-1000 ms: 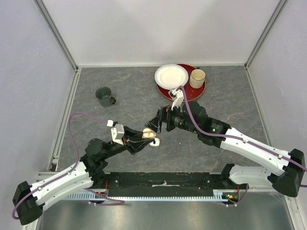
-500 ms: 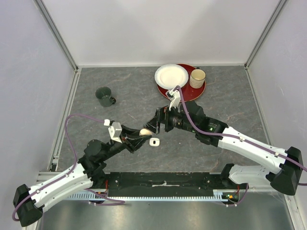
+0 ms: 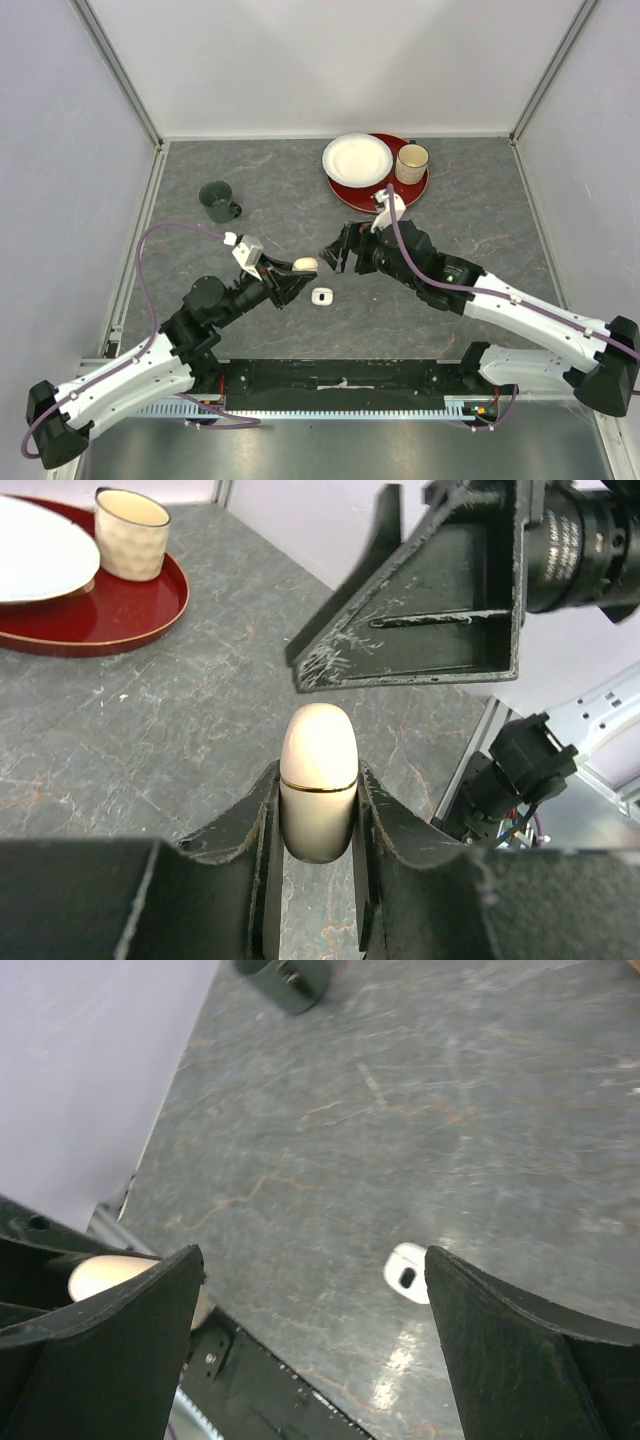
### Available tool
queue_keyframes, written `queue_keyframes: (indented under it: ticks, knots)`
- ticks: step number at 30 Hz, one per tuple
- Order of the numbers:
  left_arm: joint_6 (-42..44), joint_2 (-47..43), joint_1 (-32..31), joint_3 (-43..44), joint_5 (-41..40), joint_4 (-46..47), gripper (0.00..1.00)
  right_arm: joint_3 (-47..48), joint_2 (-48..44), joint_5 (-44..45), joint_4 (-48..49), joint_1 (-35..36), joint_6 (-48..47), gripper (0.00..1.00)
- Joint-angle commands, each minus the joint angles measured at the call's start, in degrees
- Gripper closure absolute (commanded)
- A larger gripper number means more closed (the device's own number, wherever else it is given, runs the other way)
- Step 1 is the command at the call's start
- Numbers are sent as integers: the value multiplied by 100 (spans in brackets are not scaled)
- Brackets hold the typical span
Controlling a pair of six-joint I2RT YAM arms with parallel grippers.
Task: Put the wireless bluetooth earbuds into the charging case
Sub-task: Close the charging case, then place the charging case at the center of the board.
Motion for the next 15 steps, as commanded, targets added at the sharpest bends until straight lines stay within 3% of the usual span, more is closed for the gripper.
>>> queue_keyframes:
  ticks: [1,6,9,13,15]
  knots:
    - [-715,132,29,488,-429,-652,98,-183,-594,1579,-417,15,450,2]
    - [-1128,500,222,629,-334,-1013,98,-297,-1017,2292,-1050,-134,881,2]
    - [-1401,868,599,769,342,-987,98,-446,-1158,2240,-1226,-240,1048,2]
    - [-1981,1474,1478,804,2133,-267,98,-508,-1176,1889,-1419,-345,1215,2]
    - [-2131,1687,1690,944,2312,-92,98,-552,-1202,1827,-1455,-363,1250,2]
